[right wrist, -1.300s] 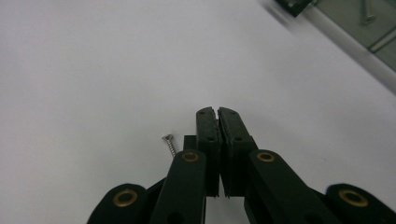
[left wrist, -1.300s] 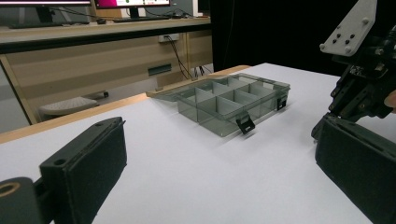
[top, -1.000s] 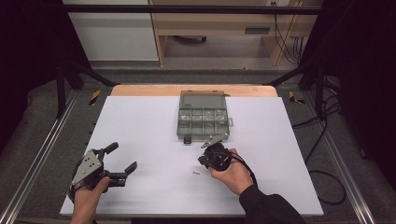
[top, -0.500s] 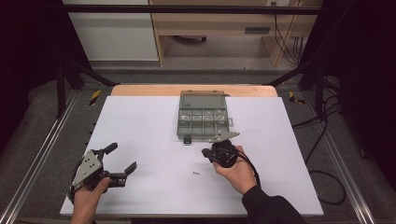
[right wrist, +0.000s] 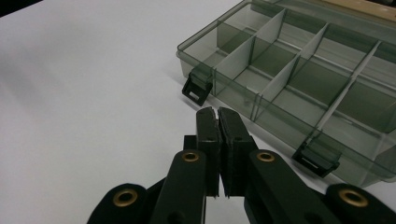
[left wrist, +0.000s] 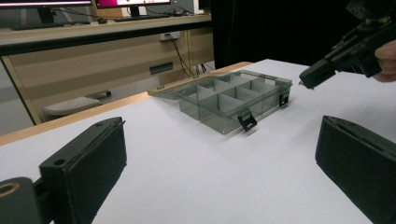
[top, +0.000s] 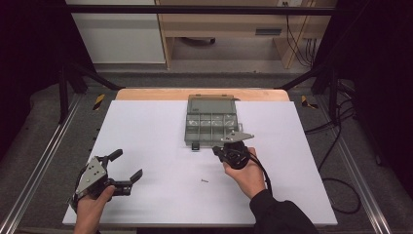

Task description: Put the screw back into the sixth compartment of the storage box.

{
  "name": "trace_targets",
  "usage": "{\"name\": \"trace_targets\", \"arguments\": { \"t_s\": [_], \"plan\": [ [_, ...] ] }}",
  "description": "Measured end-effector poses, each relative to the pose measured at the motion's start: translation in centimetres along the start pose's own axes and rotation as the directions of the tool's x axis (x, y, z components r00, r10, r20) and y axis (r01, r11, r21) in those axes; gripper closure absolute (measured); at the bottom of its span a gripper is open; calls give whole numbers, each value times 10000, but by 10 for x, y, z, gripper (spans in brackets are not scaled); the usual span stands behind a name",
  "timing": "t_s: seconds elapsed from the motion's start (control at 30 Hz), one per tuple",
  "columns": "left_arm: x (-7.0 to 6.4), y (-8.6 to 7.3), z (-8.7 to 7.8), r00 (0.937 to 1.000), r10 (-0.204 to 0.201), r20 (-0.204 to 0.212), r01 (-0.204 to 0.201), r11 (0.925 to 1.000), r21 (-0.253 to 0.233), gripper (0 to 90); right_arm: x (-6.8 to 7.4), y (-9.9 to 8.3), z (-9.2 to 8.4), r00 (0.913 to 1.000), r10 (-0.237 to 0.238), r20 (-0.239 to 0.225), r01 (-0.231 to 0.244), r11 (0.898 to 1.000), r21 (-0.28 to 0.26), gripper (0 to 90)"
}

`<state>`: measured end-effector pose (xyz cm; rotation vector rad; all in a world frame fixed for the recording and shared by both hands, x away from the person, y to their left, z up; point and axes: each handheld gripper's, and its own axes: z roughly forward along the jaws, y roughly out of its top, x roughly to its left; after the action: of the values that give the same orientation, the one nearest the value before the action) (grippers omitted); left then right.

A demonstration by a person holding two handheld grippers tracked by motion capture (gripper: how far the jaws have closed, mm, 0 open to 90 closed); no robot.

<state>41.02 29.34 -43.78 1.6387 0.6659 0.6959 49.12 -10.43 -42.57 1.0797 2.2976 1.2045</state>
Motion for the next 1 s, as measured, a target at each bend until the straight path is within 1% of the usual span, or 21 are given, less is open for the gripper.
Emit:
{"name": "trace_targets", "arguments": {
  "t_s": [0.07, 0.1, 0.17, 0.27, 0.33, 0.37, 0.4, 0.43, 0.47, 0.57, 0.6, 0.67, 0.7, 0.77, 0.8, 0.83, 0.87, 0.9, 0.93, 1.0],
  "plan": [
    [0, 1, 0, 10000, -22, -33, 22, 10000, -51, 19, 0, 2, 0, 9999, 94, 75, -94, 9999, -82, 879],
    [0, 0, 0, 10000, -1, -10, 1, 10000, -13, 19, -1, 3, 0, 9999, 100, 121, -97, 9996, -249, 879],
    [1, -1, 1, 10000, 61, 68, -62, 9999, 146, 18, -2, 5, 1, 9998, 46, 172, -41, 9996, -283, 879],
    [1, 0, 1, 10000, -87, 8, 87, 10000, -35, 18, -3, 6, 4, 9996, 29, 264, -21, 9995, -302, 879],
    [1, -1, 1, 10000, -84, 51, 84, 10000, -5, 18, -4, 7, 5, 9994, 129, 319, -119, 9994, -324, 879],
    [1, -1, 1, 10000, 18, 78, -19, 9999, 123, 18, -4, 8, 6, 9993, 166, 323, -152, 9989, -444, 879],
    [0, -1, 1, 10000, -1, 79, 0, 9999, 113, 18, -4, 9, 6, 9991, 255, 353, -236, 9983, -542, 879],
    [0, -1, 1, 10000, -3, 71, 3, 10000, 88, 18, -5, 10, 7, 9992, 202, 337, -182, 9980, -597, 879],
    [-1, 0, 1, 10000, -40, 69, 40, 10000, 35, 18, -4, 10, 7, 9987, 333, 376, -309, 9975, -638, 879],
    [-1, -1, 3, 9999, -76, 104, 76, 10000, 27, 18, -4, 12, 8, 9987, 287, 432, -252, 9965, -792, 879],
    [-1, -1, 3, 9999, -11, 125, 10, 9999, 105, 18, -4, 13, 8, 9981, 392, 478, -349, 9956, -869, 879],
    [-1, -1, 2, 9999, 20, 126, -21, 9999, 104, 18, -4, 13, 9, 9977, 459, 504, -415, 9954, -860, 879],
    [-1, -1, 2, 9999, -17, 123, 16, 10000, 70, 18, -6, 13, 10, 9979, 331, 565, -276, 9951, -952, 879],
    [-1, -1, 3, 9999, -65, 117, 65, 10000, 33, 17, -8, 14, 11, 9974, 380, 613, -314, 9940, -1047, 879],
    [-1, -1, 3, 9999, -23, 127, 22, 10000, 96, 17, -8, 14, 10, 9964, 540, 658, -468, 9932, -1065, 879],
    [-1, -1, 3, 9999, -24, 125, 23, 9999, 99, 17, -8, 15, 10, 9965, 493, 677, -414, 9927, -1135, 879],
    [-1, -1, 3, 9999, -87, 116, 87, 10000, 30, 17, -8, 16, 11, 9960, 544, 713, -451, 9910, -1261, 879],
    [-1, -1, 3, 9999, -86, 115, 86, 10000, 19, 17, -8, 16, 11, 9960, 544, 713, -451, 9910, -1261, 879],
    [-1, -1, 2, 9999, -42, 125, 41, 10000, 52, 17, -8, 16, 12, 9950, 622, 784, -508, 9888, -1407, 879],
    [-1, -1, 2, 9999, -39, 129, 38, 10000, 71, 17, -8, 16, 12, 9950, 624, 785, -506, 9883, -1442, 879]
  ]
}}
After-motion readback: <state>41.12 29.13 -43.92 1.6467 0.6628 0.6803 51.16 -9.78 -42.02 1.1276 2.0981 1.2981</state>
